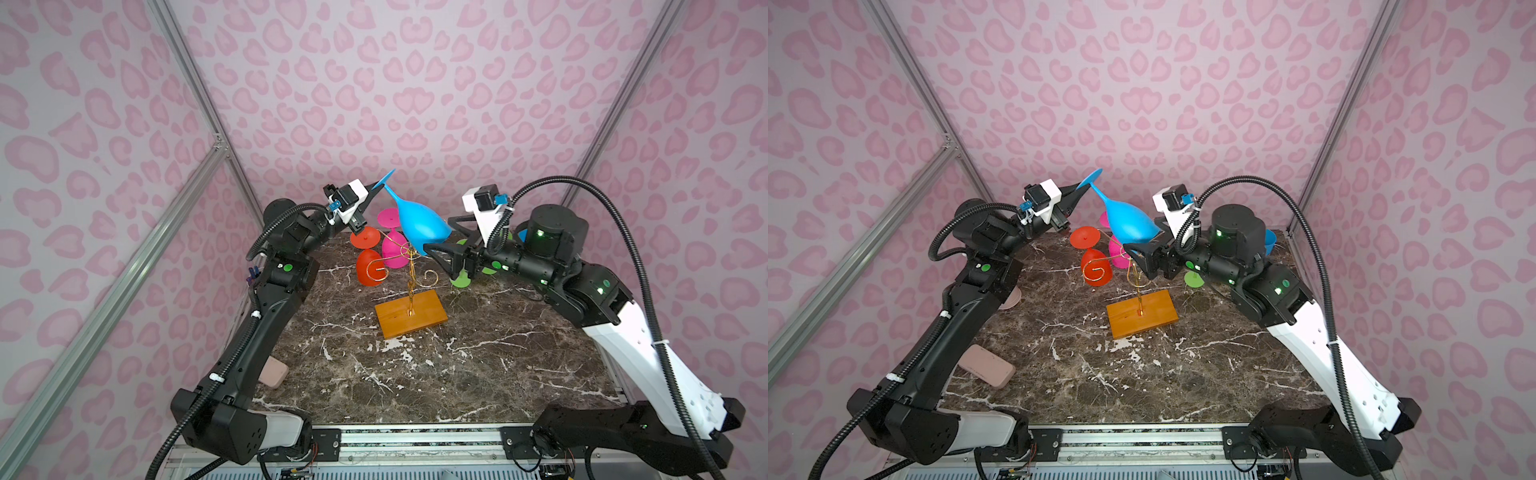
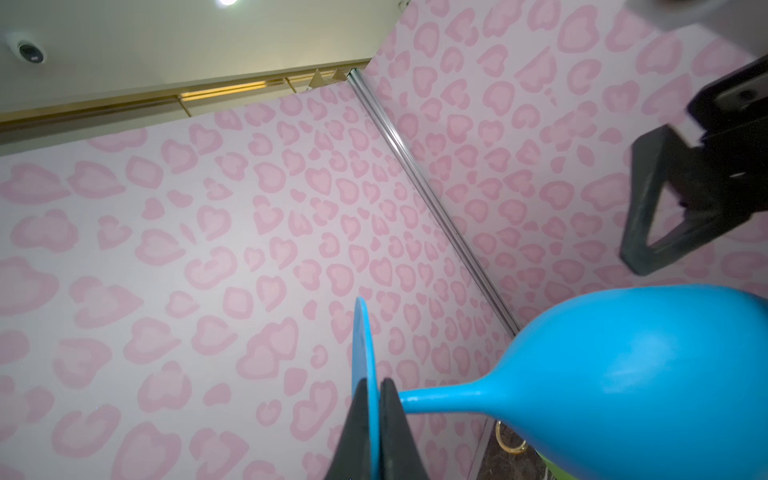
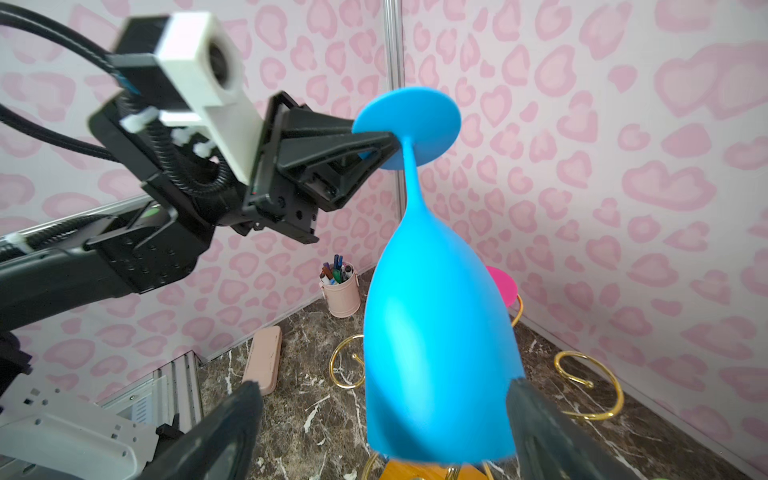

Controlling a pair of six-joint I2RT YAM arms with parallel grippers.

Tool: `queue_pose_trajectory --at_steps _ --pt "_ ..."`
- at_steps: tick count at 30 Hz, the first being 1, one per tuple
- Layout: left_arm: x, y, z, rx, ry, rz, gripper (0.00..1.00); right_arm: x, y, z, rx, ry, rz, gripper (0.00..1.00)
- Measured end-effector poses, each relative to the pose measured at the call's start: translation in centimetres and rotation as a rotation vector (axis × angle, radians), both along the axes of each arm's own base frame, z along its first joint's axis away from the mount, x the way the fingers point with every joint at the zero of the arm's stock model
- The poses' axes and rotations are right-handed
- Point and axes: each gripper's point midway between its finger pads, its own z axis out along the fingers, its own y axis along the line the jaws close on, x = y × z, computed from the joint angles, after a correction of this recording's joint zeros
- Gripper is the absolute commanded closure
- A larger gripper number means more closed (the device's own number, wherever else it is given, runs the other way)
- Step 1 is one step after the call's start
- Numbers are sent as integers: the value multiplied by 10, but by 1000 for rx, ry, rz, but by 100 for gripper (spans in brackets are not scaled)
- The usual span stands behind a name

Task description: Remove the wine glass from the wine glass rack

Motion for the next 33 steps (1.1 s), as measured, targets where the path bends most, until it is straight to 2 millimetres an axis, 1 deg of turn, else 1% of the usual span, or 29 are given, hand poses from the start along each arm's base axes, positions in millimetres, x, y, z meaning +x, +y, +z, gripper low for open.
queue_pose_trajectory --at_steps 3,6,9,11,13,15,18,26,31,33 --pt "8 9 0 -56 59 25 97 -15 -23 12 57 -49 -29 12" --pt "12 14 0 -106 105 22 97 -21 -47 15 100 -89 -82 18" --pt "12 17 3 -150 135 5 97 -16 -64 13 130 -95 -139 25" --pt "11 17 3 -176 152 -7 97 -8 -67 13 148 -87 -161 32" --pt "11 18 3 -197 173 -19 97 0 -64 10 151 -82 -168 37" --pt "10 18 4 -216 184 -30 97 7 -57 6 152 -63 -155 41" --pt "8 20 6 -238 199 -41 97 18 -48 1 151 -42 -147 45" --pt "-1 21 14 -270 202 -66 97 44 -27 -4 158 -26 -125 48" --pt "-2 20 13 -274 215 -79 97 57 -16 -3 170 -27 -110 50" --pt "-2 20 13 -278 224 -84 97 62 -12 2 184 -29 -108 52"
